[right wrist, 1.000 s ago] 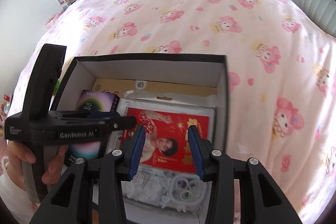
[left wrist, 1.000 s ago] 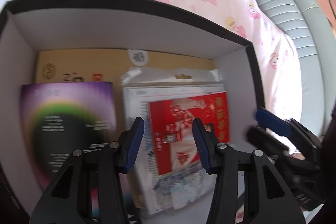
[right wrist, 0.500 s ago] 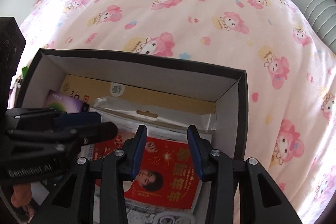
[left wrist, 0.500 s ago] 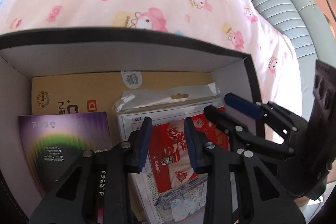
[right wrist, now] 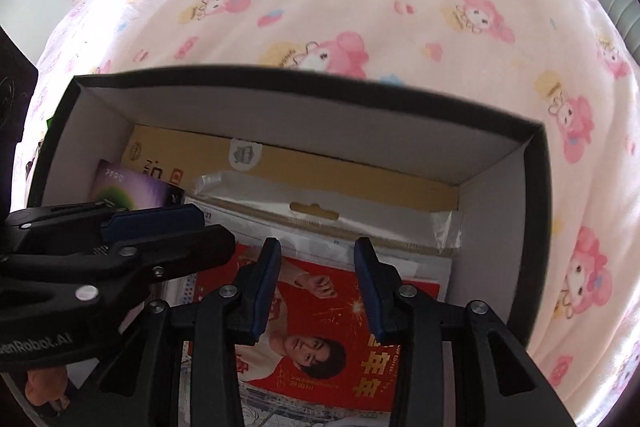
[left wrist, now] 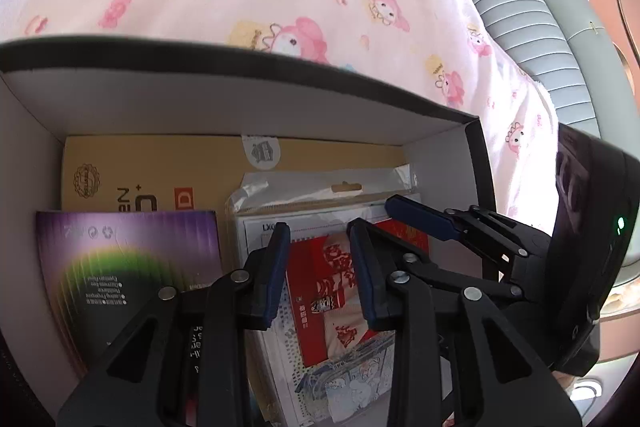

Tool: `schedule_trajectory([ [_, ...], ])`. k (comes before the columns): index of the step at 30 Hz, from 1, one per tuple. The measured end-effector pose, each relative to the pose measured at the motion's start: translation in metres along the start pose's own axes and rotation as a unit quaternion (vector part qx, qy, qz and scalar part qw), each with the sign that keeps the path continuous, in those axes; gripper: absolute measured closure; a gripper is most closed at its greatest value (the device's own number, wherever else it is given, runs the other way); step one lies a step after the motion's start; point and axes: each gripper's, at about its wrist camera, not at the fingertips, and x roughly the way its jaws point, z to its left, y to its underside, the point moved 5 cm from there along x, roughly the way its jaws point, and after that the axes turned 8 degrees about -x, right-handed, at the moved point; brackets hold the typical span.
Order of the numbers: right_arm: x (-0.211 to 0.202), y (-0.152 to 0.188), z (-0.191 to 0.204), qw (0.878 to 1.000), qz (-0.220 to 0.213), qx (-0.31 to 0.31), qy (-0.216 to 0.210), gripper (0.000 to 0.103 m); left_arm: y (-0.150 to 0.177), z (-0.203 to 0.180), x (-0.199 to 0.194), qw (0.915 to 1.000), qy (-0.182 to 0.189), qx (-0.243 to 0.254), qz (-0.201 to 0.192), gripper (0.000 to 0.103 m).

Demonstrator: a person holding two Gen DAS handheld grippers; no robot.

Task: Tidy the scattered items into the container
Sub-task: 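Withdraw both tools from the box toward the beige cloth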

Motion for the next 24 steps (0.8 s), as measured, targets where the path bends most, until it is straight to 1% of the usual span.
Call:
schedule_trajectory([
  [2, -0.003, 0.004, 0.000, 1.000, -0.004, -0.001, 0.000, 0.069, 0.001, -0.002, 0.002, 1.0000, 0.002, 0.002, 0.005, 0.073],
  [8, -0.015, 0.019, 0.002, 0.999, -0.004, 0.014, -0.036, 0.069, 0.009, -0.002, 0.003, 0.9998, 0.006, 0.015, 0.015, 0.071],
  [10, -0.024, 0.022, 0.004, 0.999, -0.015, 0.012, -0.030, 0.069, 0.012, -0.002, 0.005, 0.9994, 0.014, 0.018, 0.025, 0.071],
  [11, -0.029, 0.025, 0.004, 1.000, -0.020, 0.010, -0.019, 0.069, 0.013, -0.003, 0.004, 0.9994, 0.014, 0.021, 0.025, 0.070],
  [13, -0.041, 0.030, 0.006, 0.999, -0.034, 0.009, -0.008, 0.069, 0.013, -0.005, -0.004, 0.9994, -0.002, 0.034, 0.005, 0.070],
  [15, -0.055, 0.036, 0.006, 0.999, -0.047, 0.017, -0.002, 0.069, 0.018, -0.013, -0.019, 0.9978, -0.015, 0.061, -0.022, 0.070],
  [16, -0.063, 0.039, 0.006, 0.998, -0.055, 0.024, 0.001, 0.069, 0.023, -0.018, -0.028, 0.9962, -0.020, 0.076, -0.038, 0.067],
  [17, -0.072, 0.042, 0.006, 0.998, -0.062, 0.030, 0.005, 0.069, 0.029, -0.024, -0.039, 0.9938, -0.029, 0.093, -0.055, 0.065],
  [19, -0.089, 0.047, 0.006, 0.996, -0.079, 0.046, 0.016, 0.068, 0.045, -0.038, -0.060, 0.9875, -0.043, 0.123, -0.088, 0.056],
  [20, -0.099, 0.049, 0.008, 0.994, -0.089, 0.053, 0.022, 0.067, 0.052, -0.046, -0.069, 0.9840, -0.050, 0.136, -0.104, 0.055],
  [21, -0.108, 0.050, 0.011, 0.993, -0.099, 0.057, 0.028, 0.066, 0.048, -0.059, -0.074, 0.9807, -0.053, 0.145, -0.120, 0.055],
  [22, -0.118, 0.054, 0.015, 0.992, -0.109, 0.059, 0.032, 0.064, 0.055, -0.065, -0.082, 0.9783, -0.049, 0.149, -0.135, 0.055],
  [24, -0.133, 0.056, 0.023, 0.989, -0.128, 0.059, 0.037, 0.064, 0.059, -0.077, -0.091, 0.9768, -0.034, 0.145, -0.154, 0.055],
])
